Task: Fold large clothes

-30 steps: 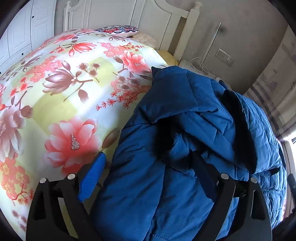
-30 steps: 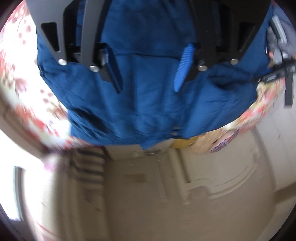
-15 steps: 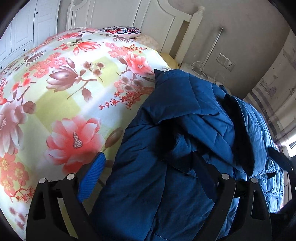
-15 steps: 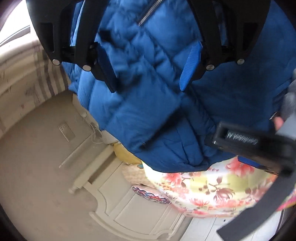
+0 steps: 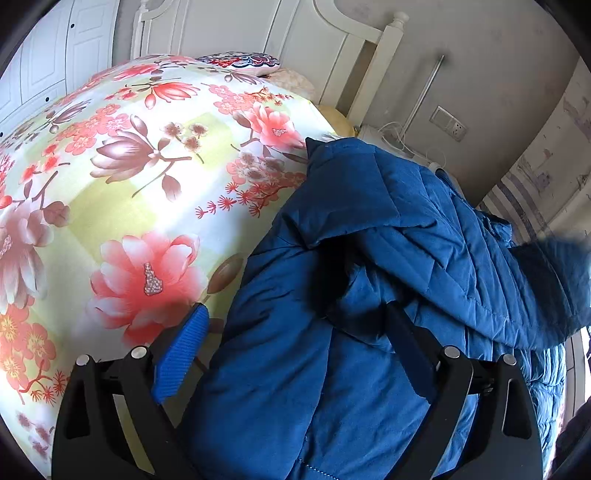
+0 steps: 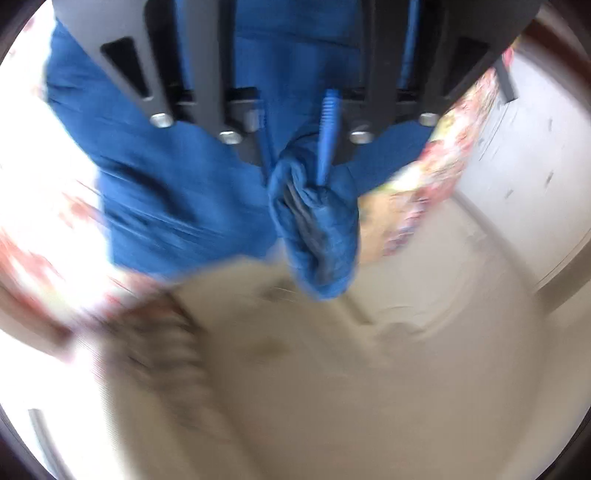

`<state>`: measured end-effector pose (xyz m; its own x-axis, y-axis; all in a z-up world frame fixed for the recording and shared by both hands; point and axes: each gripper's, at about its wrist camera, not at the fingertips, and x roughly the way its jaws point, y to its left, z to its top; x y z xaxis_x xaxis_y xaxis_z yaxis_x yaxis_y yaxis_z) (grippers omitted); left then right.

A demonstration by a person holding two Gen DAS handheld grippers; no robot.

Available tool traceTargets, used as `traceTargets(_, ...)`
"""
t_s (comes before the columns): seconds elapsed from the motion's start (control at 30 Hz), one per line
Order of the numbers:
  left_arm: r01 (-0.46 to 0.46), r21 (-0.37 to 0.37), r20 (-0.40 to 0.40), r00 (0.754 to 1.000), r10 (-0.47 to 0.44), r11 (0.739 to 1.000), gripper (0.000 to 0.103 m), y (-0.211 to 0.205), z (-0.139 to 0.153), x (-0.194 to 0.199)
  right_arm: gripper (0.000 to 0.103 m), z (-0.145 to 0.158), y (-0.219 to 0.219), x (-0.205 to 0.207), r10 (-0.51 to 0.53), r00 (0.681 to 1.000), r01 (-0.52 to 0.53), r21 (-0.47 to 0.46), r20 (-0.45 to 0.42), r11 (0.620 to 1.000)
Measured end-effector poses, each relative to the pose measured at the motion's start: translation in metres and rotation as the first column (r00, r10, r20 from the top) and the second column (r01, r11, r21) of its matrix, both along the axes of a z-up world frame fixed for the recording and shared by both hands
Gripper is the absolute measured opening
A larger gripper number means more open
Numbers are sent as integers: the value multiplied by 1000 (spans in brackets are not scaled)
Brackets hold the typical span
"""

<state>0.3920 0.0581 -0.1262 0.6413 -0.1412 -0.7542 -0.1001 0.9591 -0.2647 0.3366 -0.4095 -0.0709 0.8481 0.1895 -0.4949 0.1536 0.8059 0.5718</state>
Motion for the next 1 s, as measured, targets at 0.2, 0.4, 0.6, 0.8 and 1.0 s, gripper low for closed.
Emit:
traceTargets(0.2,0,-2,1,1000,0,1000,91,0,0,1,74,-42,-33,-12,-3,1000,7,171,-26,985)
traceTargets(0.4,0,-1,1,1000,0,1000,91,0,0,1,72,-38,-5,17,78,991,-69,84,-105,994)
traceTargets(0.6,0,-9,5,1000,0,1000,91,1,0,1,24,-37,11,29,96,986,-92,35,-134,995)
traceTargets(0.8,0,-9,5,1000,0,1000,91,1,0,1,20,-3,14,-6,79,997,-79,-5,-4,997)
traceTargets(1.0,0,-11,6,1000,0,1000,91,2,-1,1,21,-41,10,-10,48,991,-49,-1,-123,999)
